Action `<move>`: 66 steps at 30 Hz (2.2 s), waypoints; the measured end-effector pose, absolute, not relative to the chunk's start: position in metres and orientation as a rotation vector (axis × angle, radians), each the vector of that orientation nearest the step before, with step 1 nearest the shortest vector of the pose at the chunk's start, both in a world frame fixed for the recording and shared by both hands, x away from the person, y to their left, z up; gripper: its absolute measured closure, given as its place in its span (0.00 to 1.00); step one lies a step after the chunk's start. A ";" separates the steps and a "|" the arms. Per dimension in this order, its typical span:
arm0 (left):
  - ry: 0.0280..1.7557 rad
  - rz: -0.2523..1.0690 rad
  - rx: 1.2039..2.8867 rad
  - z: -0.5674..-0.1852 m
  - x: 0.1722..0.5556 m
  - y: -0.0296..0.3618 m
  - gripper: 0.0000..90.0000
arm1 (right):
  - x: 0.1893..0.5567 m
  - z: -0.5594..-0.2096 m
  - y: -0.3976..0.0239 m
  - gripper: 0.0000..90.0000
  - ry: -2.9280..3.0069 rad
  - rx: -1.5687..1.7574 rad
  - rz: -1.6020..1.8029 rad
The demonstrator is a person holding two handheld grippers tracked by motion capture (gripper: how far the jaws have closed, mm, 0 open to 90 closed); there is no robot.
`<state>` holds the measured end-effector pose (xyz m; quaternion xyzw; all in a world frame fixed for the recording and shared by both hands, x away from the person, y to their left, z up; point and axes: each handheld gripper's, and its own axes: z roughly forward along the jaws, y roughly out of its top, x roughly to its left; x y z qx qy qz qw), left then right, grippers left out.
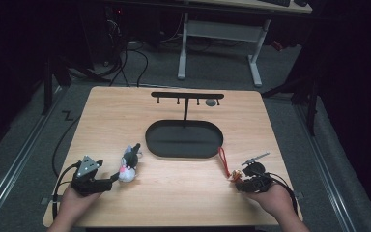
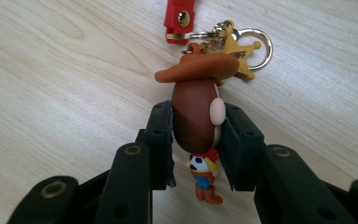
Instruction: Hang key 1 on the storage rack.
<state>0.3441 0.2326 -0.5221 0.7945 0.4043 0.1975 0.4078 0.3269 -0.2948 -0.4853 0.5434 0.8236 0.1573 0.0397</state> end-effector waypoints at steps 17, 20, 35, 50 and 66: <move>1.018 0.495 2.006 -0.522 0.344 0.232 0.22 | 0.323 -0.448 -0.293 0.75 2.520 1.661 0.510; 1.017 0.495 2.006 -0.522 0.344 0.232 0.22 | 0.323 -0.442 -0.292 0.75 2.522 1.661 0.515; 1.016 0.491 2.008 -0.522 0.344 0.232 0.22 | 0.327 -0.407 -0.283 0.75 2.512 1.675 0.544; 1.013 0.487 2.010 -0.522 0.344 0.233 0.22 | 0.334 -0.375 -0.279 0.75 2.470 1.678 0.613; 1.014 0.476 2.011 -0.523 0.343 0.233 0.22 | 0.345 -0.334 -0.270 0.75 2.437 1.643 0.614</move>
